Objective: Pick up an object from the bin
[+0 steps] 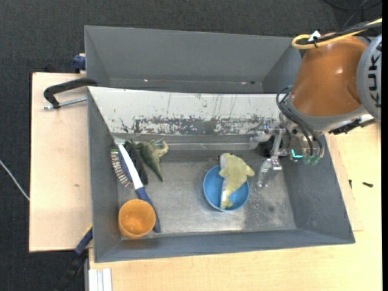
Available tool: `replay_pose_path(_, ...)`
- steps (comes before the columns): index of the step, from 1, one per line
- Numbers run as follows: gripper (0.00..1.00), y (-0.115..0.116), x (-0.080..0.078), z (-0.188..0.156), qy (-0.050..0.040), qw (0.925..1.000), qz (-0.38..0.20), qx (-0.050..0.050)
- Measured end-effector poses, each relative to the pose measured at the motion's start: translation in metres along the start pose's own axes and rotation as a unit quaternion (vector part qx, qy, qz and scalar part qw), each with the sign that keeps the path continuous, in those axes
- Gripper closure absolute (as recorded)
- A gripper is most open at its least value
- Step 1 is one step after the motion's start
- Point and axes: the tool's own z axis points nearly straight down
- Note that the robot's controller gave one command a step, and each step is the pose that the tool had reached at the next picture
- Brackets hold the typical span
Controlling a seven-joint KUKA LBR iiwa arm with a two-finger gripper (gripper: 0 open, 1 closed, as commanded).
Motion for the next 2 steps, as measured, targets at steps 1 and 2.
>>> replay_pose_path(1, 0.00, 0.038, -0.053, 0.122, -0.0039, 0.9735, -0.229, 0.001)
replay_pose_path(2, 0.00, 0.086, -0.046, 0.093, -0.0074, 0.9217, -0.388, 0.002)
